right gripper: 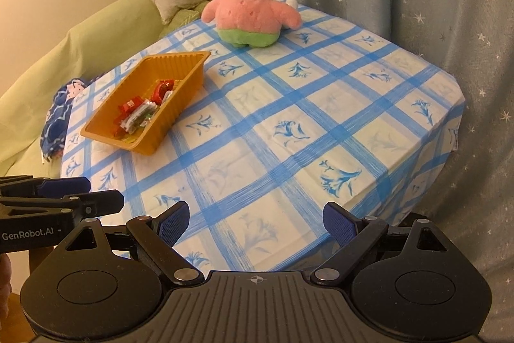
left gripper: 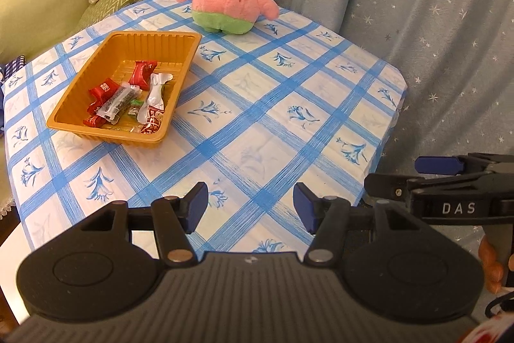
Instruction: Organize snacks
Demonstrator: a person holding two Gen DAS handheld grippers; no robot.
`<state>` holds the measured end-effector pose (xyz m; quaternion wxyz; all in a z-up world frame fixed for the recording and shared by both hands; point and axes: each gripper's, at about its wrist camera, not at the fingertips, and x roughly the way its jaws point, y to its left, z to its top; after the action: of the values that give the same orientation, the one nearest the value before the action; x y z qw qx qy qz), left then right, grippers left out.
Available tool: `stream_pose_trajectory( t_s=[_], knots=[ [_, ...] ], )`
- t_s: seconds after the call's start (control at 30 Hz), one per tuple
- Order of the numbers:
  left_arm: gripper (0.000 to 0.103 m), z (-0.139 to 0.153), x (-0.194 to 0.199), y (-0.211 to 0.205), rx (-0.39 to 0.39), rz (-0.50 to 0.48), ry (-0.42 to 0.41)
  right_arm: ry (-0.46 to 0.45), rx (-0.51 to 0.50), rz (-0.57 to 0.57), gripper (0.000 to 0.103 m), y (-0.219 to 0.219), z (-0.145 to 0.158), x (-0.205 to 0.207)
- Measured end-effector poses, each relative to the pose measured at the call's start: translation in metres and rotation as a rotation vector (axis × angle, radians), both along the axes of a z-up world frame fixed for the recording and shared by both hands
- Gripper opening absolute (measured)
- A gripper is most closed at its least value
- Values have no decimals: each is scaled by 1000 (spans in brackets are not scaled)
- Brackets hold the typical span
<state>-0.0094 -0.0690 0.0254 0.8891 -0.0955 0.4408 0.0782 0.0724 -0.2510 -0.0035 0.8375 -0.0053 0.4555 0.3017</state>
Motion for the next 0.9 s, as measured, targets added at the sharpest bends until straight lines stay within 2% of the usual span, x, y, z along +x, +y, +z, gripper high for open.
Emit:
stream_pose_trajectory(
  t_s=[0.9],
  knots=[
    [56,3,-2,-6,-3,-9,-6,-10,8,9,90,-3,3,-3]
  ],
)
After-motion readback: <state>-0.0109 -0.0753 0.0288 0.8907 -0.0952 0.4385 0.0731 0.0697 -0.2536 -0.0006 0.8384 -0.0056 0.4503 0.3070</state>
